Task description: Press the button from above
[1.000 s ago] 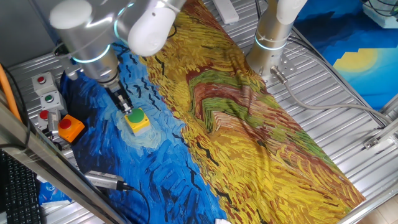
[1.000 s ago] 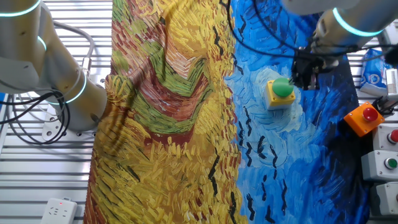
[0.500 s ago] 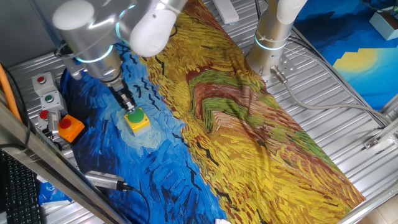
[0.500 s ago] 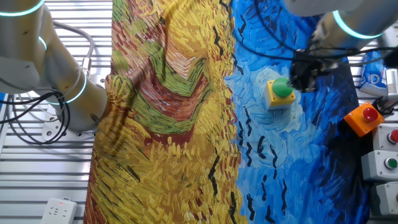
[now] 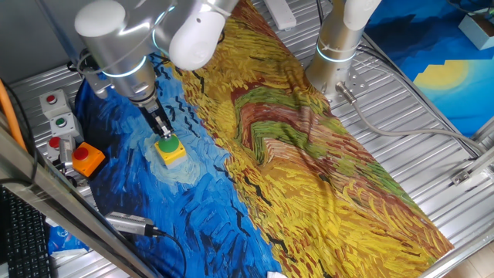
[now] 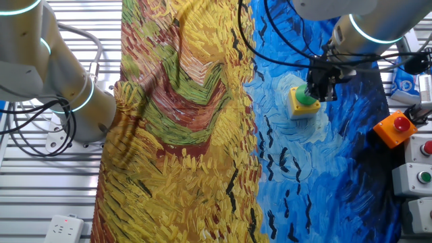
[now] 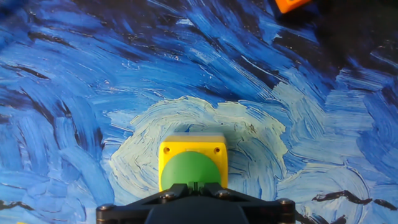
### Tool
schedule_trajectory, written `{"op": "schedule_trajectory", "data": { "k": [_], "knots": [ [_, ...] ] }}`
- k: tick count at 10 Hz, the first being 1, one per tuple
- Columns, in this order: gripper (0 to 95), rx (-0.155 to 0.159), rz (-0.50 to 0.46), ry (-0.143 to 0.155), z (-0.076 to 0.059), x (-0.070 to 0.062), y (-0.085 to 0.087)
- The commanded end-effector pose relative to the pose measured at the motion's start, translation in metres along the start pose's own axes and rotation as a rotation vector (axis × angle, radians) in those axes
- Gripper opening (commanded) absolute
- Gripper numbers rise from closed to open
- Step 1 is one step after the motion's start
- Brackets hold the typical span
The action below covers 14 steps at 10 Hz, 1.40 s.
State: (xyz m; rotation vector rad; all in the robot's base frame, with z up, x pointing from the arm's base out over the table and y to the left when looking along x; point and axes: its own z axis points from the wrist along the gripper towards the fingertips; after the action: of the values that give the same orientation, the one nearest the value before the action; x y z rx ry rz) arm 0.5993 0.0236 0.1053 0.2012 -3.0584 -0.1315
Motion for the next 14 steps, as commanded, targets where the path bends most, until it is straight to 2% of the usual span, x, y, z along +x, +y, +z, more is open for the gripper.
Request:
{"op": "schedule_trajectory", "data": {
  "k": [1, 8, 14],
  "knots": [
    [0.0, -0.001, 0.002, -0.001, 0.000, 0.001, 0.000],
    [0.0, -0.001, 0.007, -0.003, 0.000, 0.001, 0.000],
    [0.0, 0.005, 0.012, -0.012, 0.012, -0.002, -0.001]
  ]
}}
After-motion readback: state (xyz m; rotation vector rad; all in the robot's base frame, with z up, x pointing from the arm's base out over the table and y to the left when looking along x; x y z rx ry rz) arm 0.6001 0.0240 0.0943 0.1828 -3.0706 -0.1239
